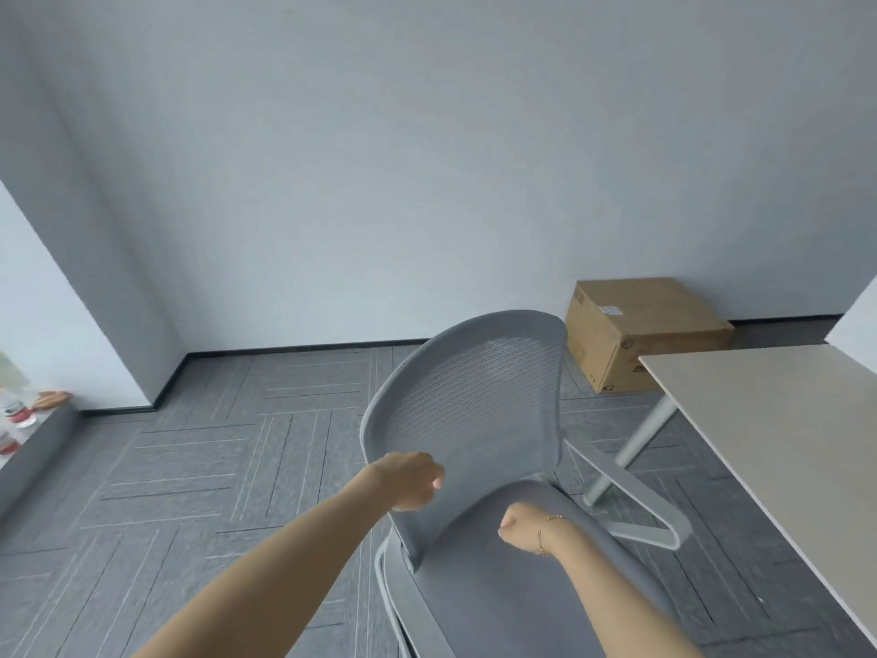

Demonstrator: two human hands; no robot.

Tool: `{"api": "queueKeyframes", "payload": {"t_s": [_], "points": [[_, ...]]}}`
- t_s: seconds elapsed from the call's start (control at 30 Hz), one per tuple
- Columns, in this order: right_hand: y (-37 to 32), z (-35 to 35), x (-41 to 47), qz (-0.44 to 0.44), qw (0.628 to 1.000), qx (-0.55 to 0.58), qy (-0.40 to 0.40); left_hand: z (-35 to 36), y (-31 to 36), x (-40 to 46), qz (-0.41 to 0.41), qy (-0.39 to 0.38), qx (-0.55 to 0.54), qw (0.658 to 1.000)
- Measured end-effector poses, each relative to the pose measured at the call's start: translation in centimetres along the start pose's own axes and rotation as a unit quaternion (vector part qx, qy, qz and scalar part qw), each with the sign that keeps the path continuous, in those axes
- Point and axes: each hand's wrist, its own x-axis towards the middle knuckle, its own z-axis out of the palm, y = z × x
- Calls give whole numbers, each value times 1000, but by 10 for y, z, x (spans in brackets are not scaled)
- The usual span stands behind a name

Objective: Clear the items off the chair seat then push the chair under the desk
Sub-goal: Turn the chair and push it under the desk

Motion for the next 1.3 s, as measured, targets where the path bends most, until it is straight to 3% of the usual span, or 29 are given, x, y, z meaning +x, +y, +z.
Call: {"api": "queueKeyframes", "payload": {"t_s": [0.33,0.57,0.9,1.13,1.3], "points": [[-60,-23,21,47,999,7,17,-41,-51,52,105,0,63,992],[-98,-21,25,135,985,103,39,-84,-82,92,217,33,130,967],[-169,-23,15,208,955,199,64,-130,-113,115,327,39,241,913],[-221,-54,12,201,947,232,89,-157,-143,146,417,105,350,832],[-247,-68,19,209,930,271,135,-159,-153,163,421,112,314,844]]}}
